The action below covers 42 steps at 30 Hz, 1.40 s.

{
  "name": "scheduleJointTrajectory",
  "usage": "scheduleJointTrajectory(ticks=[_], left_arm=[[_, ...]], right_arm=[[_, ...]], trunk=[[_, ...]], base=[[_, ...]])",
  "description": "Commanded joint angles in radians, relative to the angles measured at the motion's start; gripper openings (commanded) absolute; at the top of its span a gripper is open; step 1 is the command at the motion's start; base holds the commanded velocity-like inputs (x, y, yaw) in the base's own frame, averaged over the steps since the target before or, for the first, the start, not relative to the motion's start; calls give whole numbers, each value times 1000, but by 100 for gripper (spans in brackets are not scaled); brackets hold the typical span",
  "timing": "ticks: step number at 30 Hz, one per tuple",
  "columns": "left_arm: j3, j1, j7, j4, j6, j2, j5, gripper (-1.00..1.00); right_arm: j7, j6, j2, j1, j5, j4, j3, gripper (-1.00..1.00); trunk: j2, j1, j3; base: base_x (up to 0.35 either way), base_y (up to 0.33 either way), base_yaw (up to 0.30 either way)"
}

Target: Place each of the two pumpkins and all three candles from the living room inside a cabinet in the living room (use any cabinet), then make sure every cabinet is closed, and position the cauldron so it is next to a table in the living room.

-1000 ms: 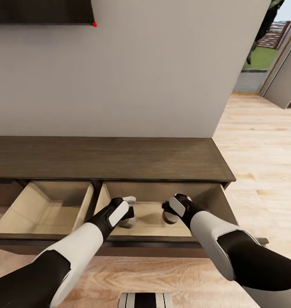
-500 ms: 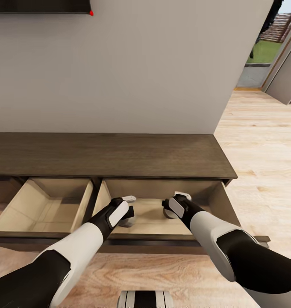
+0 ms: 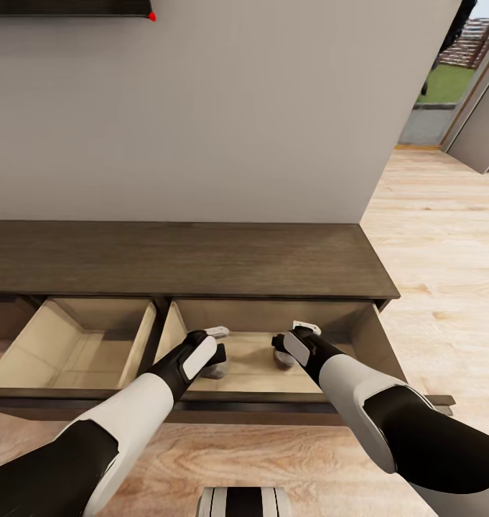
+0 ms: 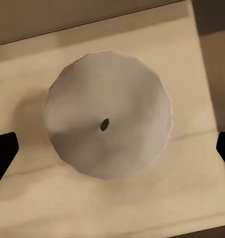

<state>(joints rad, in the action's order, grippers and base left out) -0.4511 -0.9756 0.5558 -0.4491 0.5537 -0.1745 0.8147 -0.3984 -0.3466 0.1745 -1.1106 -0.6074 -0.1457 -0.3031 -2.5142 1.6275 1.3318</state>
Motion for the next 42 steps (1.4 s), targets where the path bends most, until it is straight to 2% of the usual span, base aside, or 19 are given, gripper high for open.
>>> scheduleJointTrajectory(ticks=[1, 2, 10, 14, 27, 34, 42], left_arm=[[0, 0, 0, -1, 0, 0, 0, -100], [0, 0, 0, -1, -1, 0, 0, 100], [0, 0, 0, -2, -1, 0, 1, 100], [0, 0, 0, -2, -1, 0, 1, 100], [-1, 1, 2, 2, 9, 0, 6, 100], [-1, 1, 2, 3, 14, 0, 57, 100], [0, 2, 2, 6, 15, 0, 65, 100]], right_arm=[[1, 0, 0, 0, 0, 0, 0, 100], [2, 0, 0, 0, 0, 0, 0, 100], [6, 0, 0, 0, 0, 0, -1, 100], [40, 0, 0, 0, 0, 0, -1, 100], [65, -5, 0, 0, -1, 1, 0, 100], [81, -10, 0, 0, -9, 2, 1, 100], [83, -12, 0, 0, -14, 10, 3, 100]], trunk=[[0, 0, 0], [0, 0, 0], [0, 0, 0], [0, 0, 0], [3, -6, -50], [5, -9, -77], [7, -13, -108]], base=[[0, 0, 0], [0, 0, 0], [0, 0, 0], [0, 0, 0], [0, 0, 0], [0, 0, 0], [-100, 0, 0]])
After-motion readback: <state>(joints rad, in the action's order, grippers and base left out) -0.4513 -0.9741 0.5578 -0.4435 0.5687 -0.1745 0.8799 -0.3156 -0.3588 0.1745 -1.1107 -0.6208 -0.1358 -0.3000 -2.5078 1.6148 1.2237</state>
